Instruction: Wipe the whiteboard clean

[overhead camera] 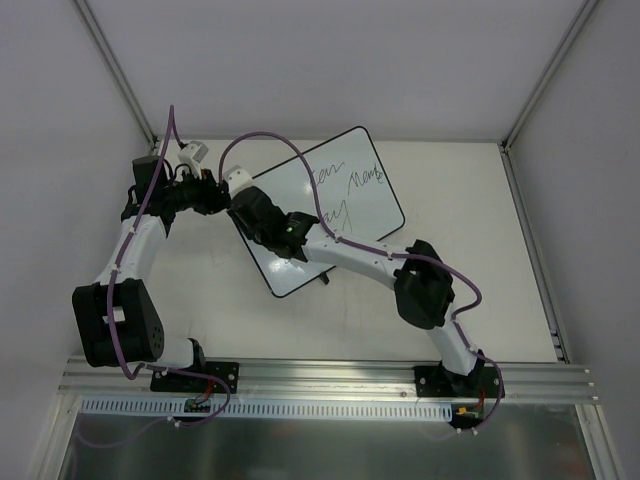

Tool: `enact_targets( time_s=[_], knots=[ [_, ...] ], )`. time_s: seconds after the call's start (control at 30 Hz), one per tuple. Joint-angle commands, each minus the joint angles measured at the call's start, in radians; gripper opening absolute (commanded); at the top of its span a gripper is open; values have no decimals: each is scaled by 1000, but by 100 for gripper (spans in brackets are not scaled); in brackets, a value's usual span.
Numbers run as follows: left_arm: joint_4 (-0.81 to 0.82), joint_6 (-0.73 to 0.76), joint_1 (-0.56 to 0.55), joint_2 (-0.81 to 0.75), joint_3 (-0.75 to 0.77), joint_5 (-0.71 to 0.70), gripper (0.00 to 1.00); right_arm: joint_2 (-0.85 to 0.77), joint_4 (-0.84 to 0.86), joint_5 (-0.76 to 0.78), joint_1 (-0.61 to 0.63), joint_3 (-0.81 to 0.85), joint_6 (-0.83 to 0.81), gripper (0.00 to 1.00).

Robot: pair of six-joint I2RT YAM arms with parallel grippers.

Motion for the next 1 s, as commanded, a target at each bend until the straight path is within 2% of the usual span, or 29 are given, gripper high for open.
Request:
enact_targets(
  time_s=[0.0, 0.37, 0.7, 0.83, 0.97],
  knots=[
    [20, 83, -50, -24, 18, 27, 0, 33, -82, 57, -9, 10, -22, 0],
    [20, 83, -51, -33, 12, 9, 0, -90, -74, 14, -109, -154, 49, 0],
    [20, 75, -51, -24, 18, 10, 0, -146, 21, -98, -109, -289, 20, 0],
    [20, 73, -54, -22, 18, 10, 0, -180, 62, -113, -109, -381, 41, 0],
    [20, 67, -51, -15, 20, 12, 0, -229, 147, -127, -104, -554, 69, 0]
  ],
)
